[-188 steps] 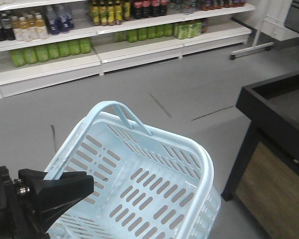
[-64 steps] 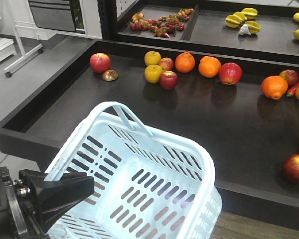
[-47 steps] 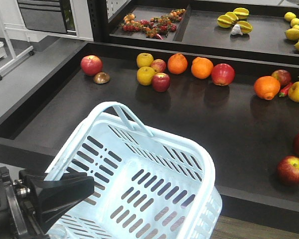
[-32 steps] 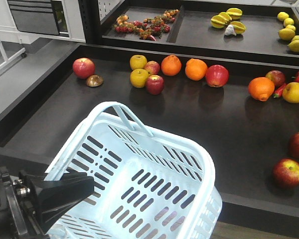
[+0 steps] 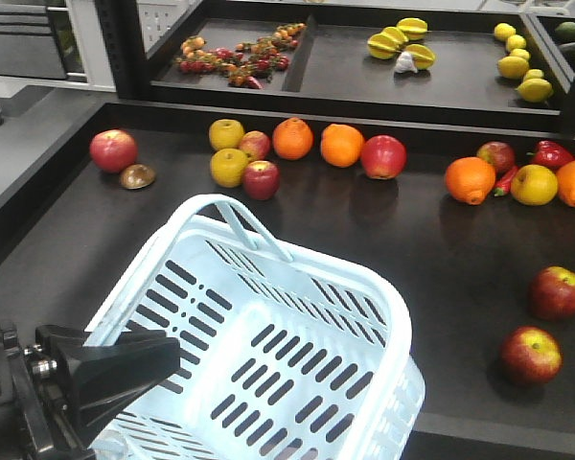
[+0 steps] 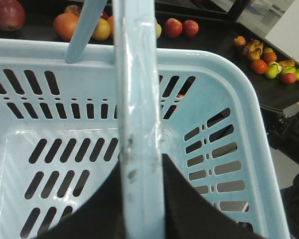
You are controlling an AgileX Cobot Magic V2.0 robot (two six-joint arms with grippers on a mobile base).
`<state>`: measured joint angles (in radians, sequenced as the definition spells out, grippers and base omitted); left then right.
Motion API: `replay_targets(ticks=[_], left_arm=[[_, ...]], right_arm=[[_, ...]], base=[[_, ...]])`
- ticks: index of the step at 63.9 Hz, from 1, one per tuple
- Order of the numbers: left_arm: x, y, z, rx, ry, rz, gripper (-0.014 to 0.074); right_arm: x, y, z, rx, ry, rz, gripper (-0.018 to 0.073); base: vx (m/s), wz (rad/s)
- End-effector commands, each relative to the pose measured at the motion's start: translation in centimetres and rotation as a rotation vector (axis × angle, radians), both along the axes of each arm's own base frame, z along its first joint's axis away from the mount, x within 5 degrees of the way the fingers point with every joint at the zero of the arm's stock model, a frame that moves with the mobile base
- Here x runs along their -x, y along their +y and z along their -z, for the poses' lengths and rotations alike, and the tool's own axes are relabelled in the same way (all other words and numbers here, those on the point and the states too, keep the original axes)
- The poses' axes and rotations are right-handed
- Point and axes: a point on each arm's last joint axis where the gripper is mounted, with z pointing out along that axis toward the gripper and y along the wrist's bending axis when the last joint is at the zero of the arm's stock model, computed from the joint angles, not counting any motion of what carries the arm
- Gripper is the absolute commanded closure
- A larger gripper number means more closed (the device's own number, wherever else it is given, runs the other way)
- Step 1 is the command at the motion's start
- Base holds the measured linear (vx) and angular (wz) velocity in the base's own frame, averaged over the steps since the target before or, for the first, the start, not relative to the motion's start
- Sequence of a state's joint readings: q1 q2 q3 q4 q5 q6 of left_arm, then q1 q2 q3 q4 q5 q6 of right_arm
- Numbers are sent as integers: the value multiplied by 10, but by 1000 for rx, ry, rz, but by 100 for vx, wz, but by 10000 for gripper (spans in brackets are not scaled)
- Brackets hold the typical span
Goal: Pick three apples into basket with both arms
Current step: 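Drive up to the fruit table holding the basket in the left gripper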
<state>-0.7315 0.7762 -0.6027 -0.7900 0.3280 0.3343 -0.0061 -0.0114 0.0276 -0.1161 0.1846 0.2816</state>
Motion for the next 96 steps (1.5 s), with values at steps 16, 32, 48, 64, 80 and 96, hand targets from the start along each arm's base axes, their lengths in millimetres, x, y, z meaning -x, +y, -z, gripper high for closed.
replay_targets(ticks=[16,32,48,64,80,96], left_arm=[[-3,1,-18,82,-47,-50,603],[-3,1,-18,82,-47,-50,603],[-3,1,-18,82,-47,-50,603],[-3,1,-18,82,-47,-50,603],[-3,1,-18,82,-47,-50,603],[-3,1,-18,82,-47,-50,603]], right_arm=[[0,1,-5,16,-72,-6,564],[0,1,-5,16,-72,-6,564],[0,1,-5,16,-72,-6,564],[0,1,-5,16,-72,-6,564],[0,1,-5,16,-72,-6,564],[0,1,-5,16,-72,-6,564]], base=[[13,-22],[10,-14],[8,-7],[7,-6],[7,-6],[6,-4]])
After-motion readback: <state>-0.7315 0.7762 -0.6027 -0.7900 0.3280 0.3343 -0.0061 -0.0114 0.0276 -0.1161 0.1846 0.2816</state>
